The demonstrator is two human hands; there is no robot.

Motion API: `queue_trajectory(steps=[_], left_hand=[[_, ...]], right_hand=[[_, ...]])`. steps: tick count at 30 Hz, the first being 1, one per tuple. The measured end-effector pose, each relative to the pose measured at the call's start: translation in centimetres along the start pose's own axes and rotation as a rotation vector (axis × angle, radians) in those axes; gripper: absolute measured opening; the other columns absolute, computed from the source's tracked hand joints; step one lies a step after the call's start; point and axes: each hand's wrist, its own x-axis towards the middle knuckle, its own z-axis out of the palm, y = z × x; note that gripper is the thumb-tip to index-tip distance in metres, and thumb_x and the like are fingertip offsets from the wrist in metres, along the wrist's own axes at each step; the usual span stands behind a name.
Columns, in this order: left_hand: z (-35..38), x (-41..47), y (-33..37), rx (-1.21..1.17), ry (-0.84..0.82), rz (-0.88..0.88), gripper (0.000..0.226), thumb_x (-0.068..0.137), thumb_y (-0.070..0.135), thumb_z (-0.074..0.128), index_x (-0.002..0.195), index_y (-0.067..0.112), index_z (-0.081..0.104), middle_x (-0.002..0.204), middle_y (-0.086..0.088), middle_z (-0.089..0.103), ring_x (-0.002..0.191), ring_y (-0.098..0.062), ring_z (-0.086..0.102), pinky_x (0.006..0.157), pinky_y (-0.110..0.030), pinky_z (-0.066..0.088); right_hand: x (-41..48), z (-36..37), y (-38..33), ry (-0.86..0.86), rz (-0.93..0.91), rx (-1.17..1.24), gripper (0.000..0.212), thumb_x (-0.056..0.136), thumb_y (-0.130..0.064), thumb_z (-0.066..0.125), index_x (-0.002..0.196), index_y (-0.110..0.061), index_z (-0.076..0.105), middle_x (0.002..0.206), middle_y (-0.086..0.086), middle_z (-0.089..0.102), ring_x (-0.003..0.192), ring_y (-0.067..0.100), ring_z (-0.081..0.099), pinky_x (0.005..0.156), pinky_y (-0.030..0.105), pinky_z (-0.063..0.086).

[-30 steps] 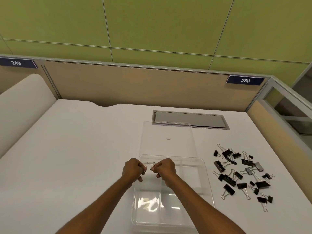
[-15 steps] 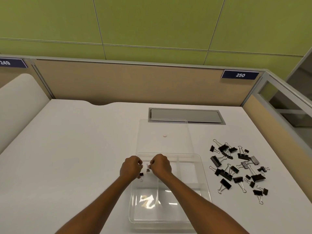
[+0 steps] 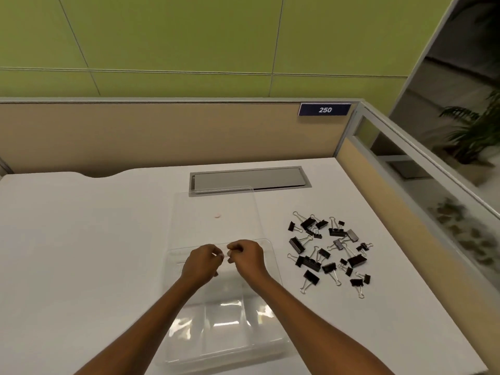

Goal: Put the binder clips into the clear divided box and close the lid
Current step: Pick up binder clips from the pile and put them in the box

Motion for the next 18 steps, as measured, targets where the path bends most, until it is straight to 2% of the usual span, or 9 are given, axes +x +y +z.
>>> queue_trajectory(steps=[9,11,13,15,18], left_hand=[[8.7,1.6,8.3,0.041,-0.106,0.157,0.013,0.086,0.029,0.055,0.094,0.022,0.062,0.083,0.006,0.07,0.057,-0.007,0.067,0.058,-0.024,0.045],[10.7,1.9,10.4,0.048,-0.133,0.198,0.013,0.086,0.027,0.057,0.097,0.022,0.062,0.084,0.003,0.071,0.059,-0.008,0.067,0.057,-0.023,0.044],[12.7,2.3,12.2,0.05,-0.155,0.23,0.013,0.085,0.026,0.059,0.096,0.02,0.064,0.084,0.002,0.072,0.064,-0.011,0.068,0.064,-0.026,0.048],[14.6,2.8,13.7,0.061,-0.18,0.259,0.013,0.083,0.025,0.06,0.094,0.02,0.066,0.088,0.001,0.072,0.073,-0.015,0.068,0.076,-0.033,0.052],[17.3,3.3,15.6,0.071,-0.226,0.283,0.018,0.082,0.022,0.062,0.099,0.018,0.066,0.091,-0.005,0.072,0.083,-0.022,0.066,0.08,-0.039,0.053]], right_hand=[[0.1,-11.5,4.3,0.177,0.091,0.119,0.02,0.086,0.0,0.055,0.098,-0.006,0.07,0.096,0.003,0.068,0.072,0.022,0.071,0.065,0.018,0.053],[0.2,-14.0,5.5,0.22,0.116,0.135,0.022,0.085,0.001,0.054,0.098,-0.006,0.071,0.095,0.004,0.07,0.068,0.019,0.069,0.067,0.023,0.056],[0.3,-16.4,6.7,0.267,0.148,0.155,0.021,0.085,0.0,0.054,0.094,-0.008,0.072,0.089,0.007,0.071,0.067,0.017,0.069,0.071,0.03,0.06],[0.3,-18.8,8.0,0.313,0.168,0.134,0.019,0.085,-0.001,0.057,0.091,-0.011,0.072,0.085,0.008,0.072,0.068,0.016,0.069,0.066,0.029,0.06],[0.2,-22.0,9.5,0.343,0.186,0.165,0.018,0.085,0.002,0.056,0.09,-0.008,0.07,0.088,0.01,0.072,0.067,0.02,0.068,0.059,0.033,0.057]])
